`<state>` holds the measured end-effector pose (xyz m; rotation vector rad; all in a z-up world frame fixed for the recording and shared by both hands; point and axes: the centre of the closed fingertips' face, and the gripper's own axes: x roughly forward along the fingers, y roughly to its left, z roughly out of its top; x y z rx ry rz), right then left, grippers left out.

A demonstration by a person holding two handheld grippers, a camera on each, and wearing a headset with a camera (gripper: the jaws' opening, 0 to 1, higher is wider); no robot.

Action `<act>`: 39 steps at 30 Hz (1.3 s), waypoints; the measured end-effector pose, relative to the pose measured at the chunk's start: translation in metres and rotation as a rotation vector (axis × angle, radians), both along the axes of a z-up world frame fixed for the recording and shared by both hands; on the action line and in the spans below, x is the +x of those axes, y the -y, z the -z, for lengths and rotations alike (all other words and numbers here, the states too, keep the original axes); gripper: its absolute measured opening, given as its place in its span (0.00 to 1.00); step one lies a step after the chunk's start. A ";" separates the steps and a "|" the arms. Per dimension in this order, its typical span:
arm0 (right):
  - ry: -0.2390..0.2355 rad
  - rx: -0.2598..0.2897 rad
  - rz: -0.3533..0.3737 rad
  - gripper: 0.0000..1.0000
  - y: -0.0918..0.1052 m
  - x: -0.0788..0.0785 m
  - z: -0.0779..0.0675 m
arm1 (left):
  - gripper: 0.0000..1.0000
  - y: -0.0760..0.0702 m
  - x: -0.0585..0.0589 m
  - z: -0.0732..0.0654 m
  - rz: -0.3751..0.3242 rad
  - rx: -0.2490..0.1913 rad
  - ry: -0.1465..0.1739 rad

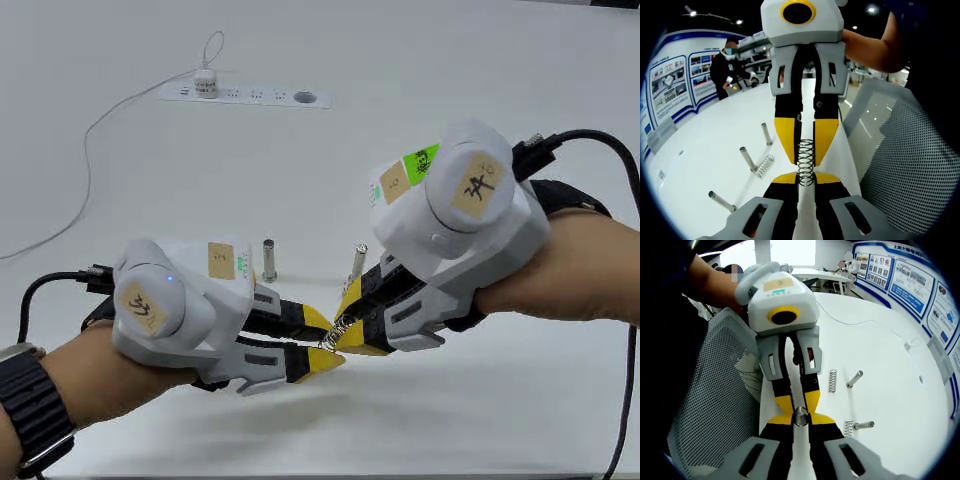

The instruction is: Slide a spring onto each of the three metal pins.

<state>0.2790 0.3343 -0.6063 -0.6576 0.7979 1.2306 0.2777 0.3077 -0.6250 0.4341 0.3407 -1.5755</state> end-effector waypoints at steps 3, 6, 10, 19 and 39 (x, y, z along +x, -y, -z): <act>0.006 -0.012 0.010 0.12 0.003 0.003 0.000 | 0.14 -0.001 0.001 0.001 -0.011 0.006 -0.010; 0.012 -0.022 0.023 0.12 0.009 0.007 -0.001 | 0.19 -0.002 0.002 0.001 -0.023 0.008 -0.019; 0.017 -0.028 0.038 0.12 0.015 0.010 -0.002 | 0.24 -0.005 0.003 -0.001 -0.041 0.001 -0.033; 0.026 -0.050 0.096 0.12 0.033 0.016 -0.005 | 0.35 -0.020 0.010 -0.008 -0.104 -0.026 -0.053; 0.049 -0.071 0.193 0.12 0.065 0.027 -0.018 | 0.49 -0.068 0.038 -0.016 -0.324 -0.088 -0.080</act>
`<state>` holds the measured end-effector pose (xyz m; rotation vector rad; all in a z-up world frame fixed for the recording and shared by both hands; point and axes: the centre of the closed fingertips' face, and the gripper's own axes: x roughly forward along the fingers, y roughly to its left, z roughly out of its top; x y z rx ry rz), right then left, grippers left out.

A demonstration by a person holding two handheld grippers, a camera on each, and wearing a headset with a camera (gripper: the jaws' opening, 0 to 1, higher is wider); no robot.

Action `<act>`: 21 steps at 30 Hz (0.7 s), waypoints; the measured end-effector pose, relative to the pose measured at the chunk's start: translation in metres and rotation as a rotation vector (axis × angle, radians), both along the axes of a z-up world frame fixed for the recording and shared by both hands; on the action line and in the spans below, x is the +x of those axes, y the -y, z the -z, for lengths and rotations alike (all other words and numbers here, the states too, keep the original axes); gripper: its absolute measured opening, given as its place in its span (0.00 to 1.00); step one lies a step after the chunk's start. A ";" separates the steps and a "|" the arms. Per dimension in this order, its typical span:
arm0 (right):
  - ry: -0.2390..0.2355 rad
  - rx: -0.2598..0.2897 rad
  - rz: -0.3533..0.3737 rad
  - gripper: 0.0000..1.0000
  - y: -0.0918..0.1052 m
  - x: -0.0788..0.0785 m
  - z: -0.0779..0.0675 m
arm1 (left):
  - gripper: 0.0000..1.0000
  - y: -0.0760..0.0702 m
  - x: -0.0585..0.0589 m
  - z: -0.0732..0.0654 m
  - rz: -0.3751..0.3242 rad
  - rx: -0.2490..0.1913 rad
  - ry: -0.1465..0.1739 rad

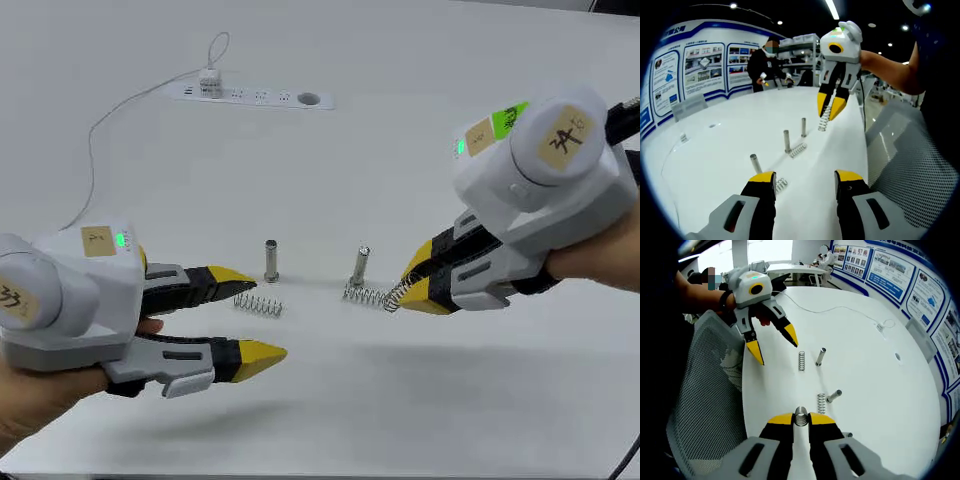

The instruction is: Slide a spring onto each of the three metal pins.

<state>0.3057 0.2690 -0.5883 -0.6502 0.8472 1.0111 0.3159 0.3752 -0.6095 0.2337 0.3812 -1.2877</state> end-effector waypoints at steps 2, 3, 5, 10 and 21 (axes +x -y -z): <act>0.006 -0.002 0.013 0.12 0.005 0.003 -0.003 | 0.50 -0.004 0.002 -0.001 -0.018 -0.006 -0.002; 0.008 -0.001 0.021 0.12 0.007 0.004 -0.005 | 0.50 -0.005 0.004 -0.002 -0.026 -0.010 -0.002; 0.019 -0.003 0.040 0.12 0.014 0.009 -0.009 | 0.50 -0.008 0.006 -0.004 -0.046 -0.022 -0.005; 0.041 -0.019 0.081 0.12 0.031 0.018 -0.017 | 0.52 -0.013 0.009 -0.004 -0.073 -0.029 -0.007; 0.064 -0.115 0.123 0.12 0.062 0.038 -0.019 | 0.54 -0.013 0.009 -0.005 -0.079 -0.035 -0.008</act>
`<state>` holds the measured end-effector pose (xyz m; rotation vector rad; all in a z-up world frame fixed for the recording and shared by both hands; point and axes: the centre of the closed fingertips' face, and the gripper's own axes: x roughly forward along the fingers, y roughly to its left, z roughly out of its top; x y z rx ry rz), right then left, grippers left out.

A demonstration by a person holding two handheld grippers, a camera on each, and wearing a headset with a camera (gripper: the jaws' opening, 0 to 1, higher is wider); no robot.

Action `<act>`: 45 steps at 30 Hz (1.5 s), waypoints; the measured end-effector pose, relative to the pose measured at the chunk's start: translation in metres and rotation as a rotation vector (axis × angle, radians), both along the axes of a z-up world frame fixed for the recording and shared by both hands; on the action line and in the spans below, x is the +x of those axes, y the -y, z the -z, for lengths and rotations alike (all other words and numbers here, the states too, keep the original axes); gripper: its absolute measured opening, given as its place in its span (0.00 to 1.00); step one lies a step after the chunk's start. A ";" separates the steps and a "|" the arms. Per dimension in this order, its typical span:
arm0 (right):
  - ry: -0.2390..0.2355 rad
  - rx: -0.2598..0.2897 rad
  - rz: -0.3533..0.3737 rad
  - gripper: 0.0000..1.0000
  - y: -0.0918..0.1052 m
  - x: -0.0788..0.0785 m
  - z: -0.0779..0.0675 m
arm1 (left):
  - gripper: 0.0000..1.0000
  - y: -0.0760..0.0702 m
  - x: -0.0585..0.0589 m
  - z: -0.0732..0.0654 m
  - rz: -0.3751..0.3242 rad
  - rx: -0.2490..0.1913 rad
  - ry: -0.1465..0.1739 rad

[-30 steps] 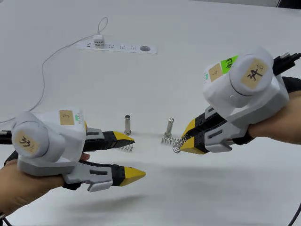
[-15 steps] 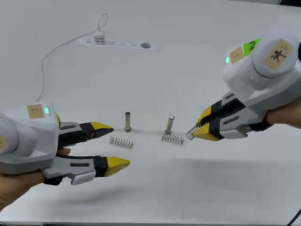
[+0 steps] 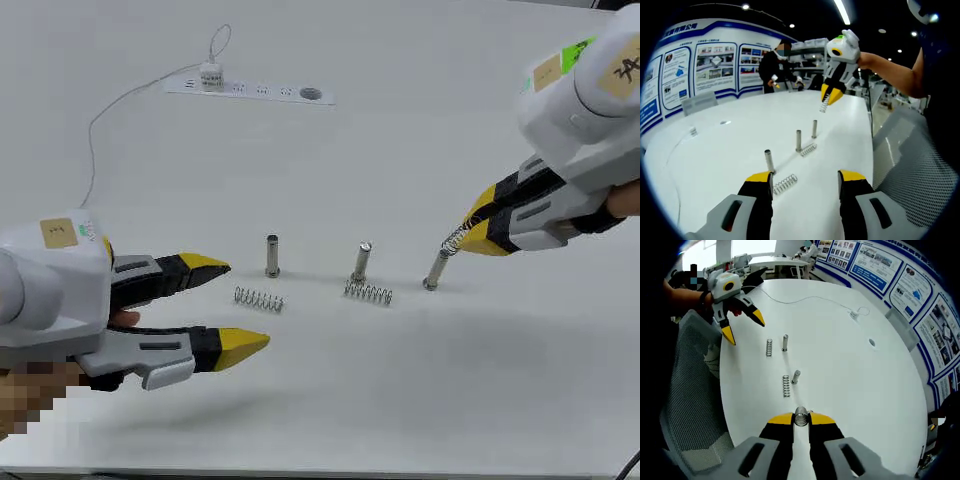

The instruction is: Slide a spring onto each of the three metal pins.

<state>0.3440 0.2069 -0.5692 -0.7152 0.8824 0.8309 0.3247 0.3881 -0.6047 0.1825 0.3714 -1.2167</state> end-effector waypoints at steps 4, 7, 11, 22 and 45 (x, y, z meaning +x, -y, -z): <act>-0.011 -0.044 -0.001 0.12 0.006 0.006 0.006 | 0.54 0.000 0.000 -0.001 -0.002 -0.001 0.001; -0.027 -0.043 -0.003 0.12 0.007 0.011 0.010 | 0.54 -0.001 0.001 0.000 -0.004 -0.001 -0.001; -0.051 -0.066 -0.008 0.12 0.010 0.015 0.018 | 0.54 -0.002 0.000 0.001 -0.007 0.000 -0.003; -0.090 -0.074 -0.017 0.12 0.013 0.016 0.028 | 0.54 -0.003 0.002 -0.001 -0.017 -0.005 -0.003; -0.148 -0.106 -0.016 0.12 0.007 0.020 0.061 | 0.53 -0.004 0.001 0.000 -0.018 0.000 -0.008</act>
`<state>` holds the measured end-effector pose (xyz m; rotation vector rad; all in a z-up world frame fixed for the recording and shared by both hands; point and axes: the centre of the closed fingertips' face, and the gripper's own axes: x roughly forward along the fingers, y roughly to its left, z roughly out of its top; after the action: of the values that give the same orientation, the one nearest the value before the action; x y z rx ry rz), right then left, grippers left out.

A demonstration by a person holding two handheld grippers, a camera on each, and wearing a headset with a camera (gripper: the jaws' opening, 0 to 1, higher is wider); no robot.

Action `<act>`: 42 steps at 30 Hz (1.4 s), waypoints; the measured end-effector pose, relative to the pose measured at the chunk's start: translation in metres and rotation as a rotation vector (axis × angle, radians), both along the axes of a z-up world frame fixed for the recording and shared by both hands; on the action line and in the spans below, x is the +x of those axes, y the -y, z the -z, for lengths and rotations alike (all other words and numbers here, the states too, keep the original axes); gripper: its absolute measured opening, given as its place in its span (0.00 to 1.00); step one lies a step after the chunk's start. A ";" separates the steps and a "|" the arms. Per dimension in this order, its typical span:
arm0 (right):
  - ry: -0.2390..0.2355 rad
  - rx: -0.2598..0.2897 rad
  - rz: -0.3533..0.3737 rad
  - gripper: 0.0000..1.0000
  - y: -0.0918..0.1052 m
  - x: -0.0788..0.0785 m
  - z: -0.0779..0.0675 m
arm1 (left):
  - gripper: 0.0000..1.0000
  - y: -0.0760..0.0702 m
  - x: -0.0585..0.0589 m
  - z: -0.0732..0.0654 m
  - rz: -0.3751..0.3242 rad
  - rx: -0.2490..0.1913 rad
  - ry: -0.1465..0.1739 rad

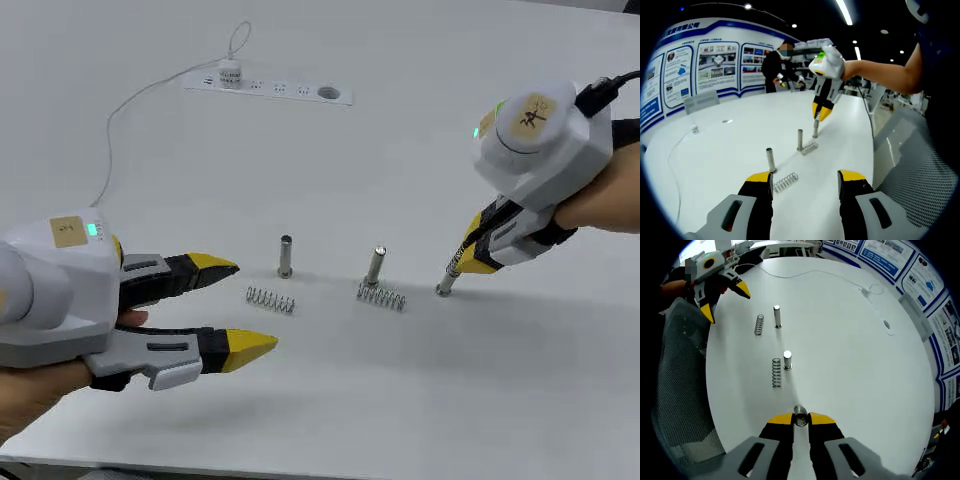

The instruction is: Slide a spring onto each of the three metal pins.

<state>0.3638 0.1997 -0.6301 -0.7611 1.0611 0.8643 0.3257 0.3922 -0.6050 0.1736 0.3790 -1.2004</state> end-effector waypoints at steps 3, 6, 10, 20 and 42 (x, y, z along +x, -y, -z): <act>-0.008 -0.002 0.009 0.12 0.001 0.000 0.006 | 0.53 0.000 0.000 0.001 0.001 0.002 0.000; -0.016 -0.007 0.018 0.12 0.001 0.000 0.012 | 0.53 0.000 -0.001 0.002 0.002 0.004 -0.003; -0.022 -0.016 0.024 0.12 0.002 -0.001 0.018 | 0.53 0.000 -0.001 0.002 0.002 0.003 -0.003; -0.037 -0.029 0.031 0.12 0.003 -0.005 0.030 | 0.53 0.001 -0.001 0.004 0.003 0.004 -0.007; 0.018 -0.012 0.002 0.21 -0.003 -0.007 0.012 | 0.53 0.001 -0.002 0.002 0.007 0.002 0.000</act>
<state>0.3563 0.2022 -0.6420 -0.7766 1.0517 0.8484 0.3238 0.3910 -0.6068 0.1771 0.3802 -1.2067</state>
